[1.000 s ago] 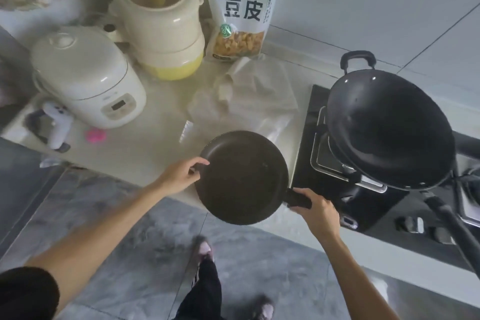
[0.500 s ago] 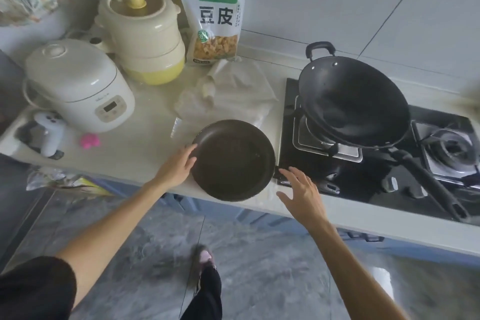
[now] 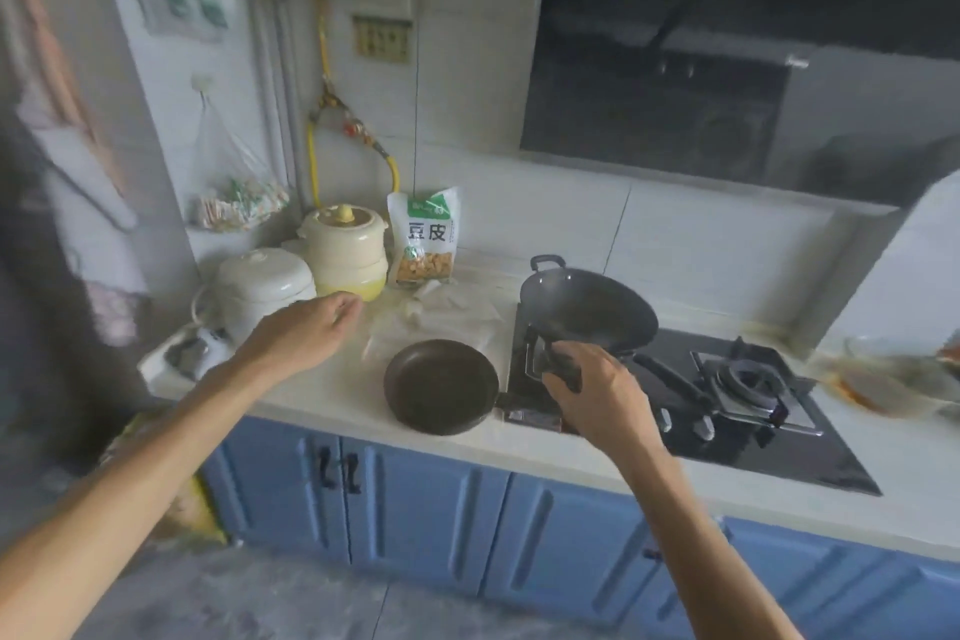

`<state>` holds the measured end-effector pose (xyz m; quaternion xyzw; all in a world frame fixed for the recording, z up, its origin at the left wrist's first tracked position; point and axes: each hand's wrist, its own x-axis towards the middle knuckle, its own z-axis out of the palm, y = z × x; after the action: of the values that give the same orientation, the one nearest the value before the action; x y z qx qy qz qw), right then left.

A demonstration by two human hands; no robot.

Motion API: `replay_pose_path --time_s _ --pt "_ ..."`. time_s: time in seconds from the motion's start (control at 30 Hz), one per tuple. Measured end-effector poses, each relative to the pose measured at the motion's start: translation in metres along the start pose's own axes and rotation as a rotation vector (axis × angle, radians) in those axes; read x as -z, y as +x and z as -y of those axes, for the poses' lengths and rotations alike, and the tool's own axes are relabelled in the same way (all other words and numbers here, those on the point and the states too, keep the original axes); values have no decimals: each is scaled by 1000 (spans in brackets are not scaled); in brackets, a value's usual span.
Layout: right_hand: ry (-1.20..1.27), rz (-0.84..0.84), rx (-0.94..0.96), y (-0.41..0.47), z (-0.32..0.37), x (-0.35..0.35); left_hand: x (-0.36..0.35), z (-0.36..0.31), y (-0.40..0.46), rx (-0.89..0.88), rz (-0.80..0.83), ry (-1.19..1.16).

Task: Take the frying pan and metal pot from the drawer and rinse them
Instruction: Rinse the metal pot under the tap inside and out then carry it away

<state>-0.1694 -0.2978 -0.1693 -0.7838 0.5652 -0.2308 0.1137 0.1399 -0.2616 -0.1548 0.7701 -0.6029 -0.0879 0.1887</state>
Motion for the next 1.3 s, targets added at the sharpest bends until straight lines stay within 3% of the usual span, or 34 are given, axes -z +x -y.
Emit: replay_pose_path --time_s 0.23,0.43,0.6,0.73,0.93,1.3 --pt "-146 -293 122 -30 77 136 136 -51 -49 -187 -284 37" --pt "-193 -426 136 -46 127 198 202 -61 -79 -292 -535 30" --pt "-236 -496 104 -64 147 206 210 -46 -85 -276 -440 66" --pt "-284 -500 54 -76 156 201 211 -38 -91 -283 -310 -68" --pt "-340 -516 14 -84 166 199 216 -41 -90 -287 -438 -26" --pt "-358 -529 -66 -97 163 193 197 -53 -76 -370 -383 -46"
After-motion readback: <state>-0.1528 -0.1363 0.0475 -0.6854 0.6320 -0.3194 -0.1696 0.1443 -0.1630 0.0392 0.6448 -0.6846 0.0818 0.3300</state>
